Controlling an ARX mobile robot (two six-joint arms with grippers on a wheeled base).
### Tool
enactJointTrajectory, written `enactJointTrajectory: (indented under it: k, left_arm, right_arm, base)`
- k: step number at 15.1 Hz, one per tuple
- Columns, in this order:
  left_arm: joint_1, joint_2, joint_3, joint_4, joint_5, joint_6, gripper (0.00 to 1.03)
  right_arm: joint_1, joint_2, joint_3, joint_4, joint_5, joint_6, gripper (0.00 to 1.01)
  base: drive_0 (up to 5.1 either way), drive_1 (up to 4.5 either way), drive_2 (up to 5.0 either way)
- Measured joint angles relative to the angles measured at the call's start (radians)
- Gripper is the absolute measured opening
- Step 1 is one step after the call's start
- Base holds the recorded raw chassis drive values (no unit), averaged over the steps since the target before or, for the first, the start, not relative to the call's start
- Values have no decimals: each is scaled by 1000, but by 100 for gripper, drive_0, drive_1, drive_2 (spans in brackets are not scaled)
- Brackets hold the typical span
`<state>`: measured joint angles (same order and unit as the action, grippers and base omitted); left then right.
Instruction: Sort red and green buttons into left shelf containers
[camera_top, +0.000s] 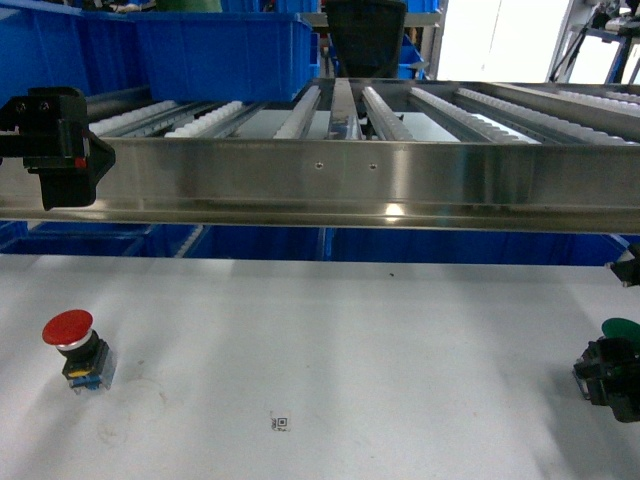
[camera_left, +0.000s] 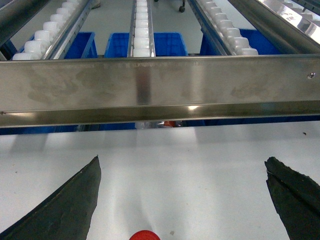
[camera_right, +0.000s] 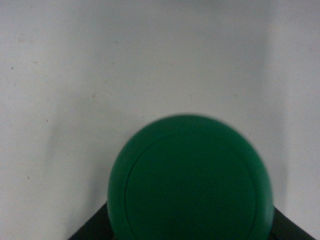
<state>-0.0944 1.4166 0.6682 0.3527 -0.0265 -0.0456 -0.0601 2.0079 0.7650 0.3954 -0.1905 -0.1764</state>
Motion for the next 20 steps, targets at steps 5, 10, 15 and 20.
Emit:
enactJointTrajectory:
  k: [5,10,15,20]
  left_arm:
    - [0,0,0,0,0,0,98]
    - [0,0,0,0,0,0,98]
    - [0,0,0,0,0,0,98]
    - [0,0,0,0,0,0,98]
  right_arm:
    - [-19,-8,-95,118,-2,3,27]
    - [-25,-49,-167,212,3,-2,27]
    - [-5,-435,-374,276,-5,1,27]
    - [-5,-998,-670,34,-28,-1,27]
  base:
    - [0,0,0]
    - [0,0,0]
    - [0,0,0]
    - [0,0,0]
